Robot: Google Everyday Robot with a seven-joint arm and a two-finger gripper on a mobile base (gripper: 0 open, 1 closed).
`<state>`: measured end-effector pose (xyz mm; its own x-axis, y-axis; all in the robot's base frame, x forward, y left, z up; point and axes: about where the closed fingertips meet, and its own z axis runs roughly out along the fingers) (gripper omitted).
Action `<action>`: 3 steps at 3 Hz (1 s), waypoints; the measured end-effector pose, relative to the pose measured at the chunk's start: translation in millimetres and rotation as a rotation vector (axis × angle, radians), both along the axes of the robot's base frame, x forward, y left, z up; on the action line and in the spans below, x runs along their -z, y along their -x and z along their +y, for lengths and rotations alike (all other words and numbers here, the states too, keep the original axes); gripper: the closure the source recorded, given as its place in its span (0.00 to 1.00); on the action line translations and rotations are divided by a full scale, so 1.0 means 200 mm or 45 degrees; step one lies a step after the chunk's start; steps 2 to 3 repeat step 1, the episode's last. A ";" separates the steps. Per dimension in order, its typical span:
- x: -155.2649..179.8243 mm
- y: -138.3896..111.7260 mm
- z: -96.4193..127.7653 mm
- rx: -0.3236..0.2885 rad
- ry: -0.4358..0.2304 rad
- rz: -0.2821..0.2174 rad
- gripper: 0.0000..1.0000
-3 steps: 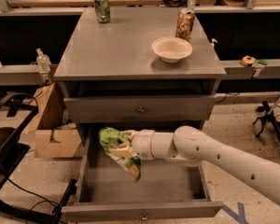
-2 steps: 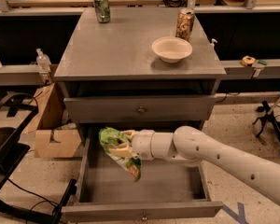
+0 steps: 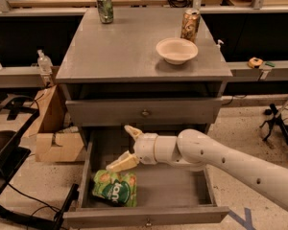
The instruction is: Place green rice chip bag into middle drawer
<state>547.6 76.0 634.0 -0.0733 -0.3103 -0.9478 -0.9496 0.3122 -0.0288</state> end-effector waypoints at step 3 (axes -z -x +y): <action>0.00 0.00 0.00 0.000 0.000 0.000 0.00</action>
Offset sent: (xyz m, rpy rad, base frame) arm 0.0000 0.0000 0.0000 0.0000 0.0000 0.0000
